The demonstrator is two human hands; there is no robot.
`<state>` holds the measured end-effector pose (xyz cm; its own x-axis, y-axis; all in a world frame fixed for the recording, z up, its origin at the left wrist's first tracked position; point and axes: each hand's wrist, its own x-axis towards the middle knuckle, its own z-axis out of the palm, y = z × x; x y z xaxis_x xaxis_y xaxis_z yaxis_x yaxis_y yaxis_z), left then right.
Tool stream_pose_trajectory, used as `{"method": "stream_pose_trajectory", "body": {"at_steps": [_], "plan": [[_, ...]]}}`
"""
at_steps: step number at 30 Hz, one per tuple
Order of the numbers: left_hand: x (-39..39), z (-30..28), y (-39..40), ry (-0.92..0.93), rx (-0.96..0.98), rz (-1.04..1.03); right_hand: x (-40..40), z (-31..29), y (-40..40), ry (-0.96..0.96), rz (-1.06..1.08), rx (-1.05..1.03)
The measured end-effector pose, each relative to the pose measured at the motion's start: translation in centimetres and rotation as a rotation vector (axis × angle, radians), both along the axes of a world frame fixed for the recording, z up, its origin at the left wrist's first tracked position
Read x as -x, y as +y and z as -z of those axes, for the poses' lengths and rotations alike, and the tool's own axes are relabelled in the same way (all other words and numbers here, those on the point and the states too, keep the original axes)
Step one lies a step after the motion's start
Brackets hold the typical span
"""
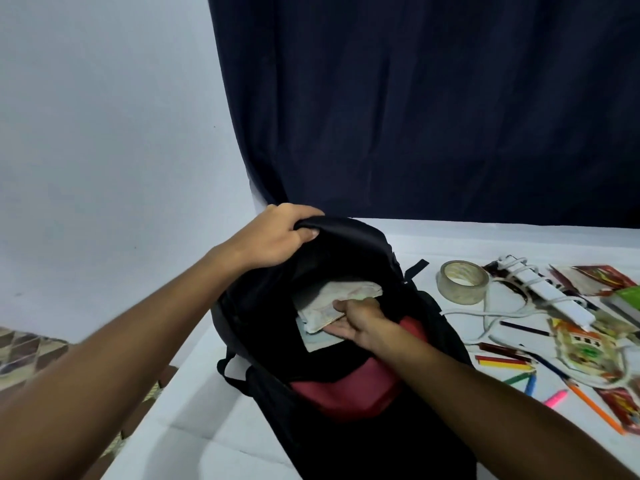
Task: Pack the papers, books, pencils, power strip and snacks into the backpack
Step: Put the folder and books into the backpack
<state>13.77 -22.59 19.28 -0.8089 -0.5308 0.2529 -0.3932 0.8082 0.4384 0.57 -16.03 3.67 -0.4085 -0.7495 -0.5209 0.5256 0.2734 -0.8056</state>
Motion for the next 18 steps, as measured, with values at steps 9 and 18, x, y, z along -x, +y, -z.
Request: {"method": "stream_pose_trajectory", "body": {"at_steps": [9, 18], "plan": [[-0.5, 0.8, 0.4, 0.018, 0.005, -0.018, 1.4, -3.2, 5.0, 0.807, -0.552, -0.251], [-0.8, 1.4, 1.6, 0.049, 0.012, -0.007, -5.1, 1.4, 2.2, 1.948, -0.856, -0.309]]}}
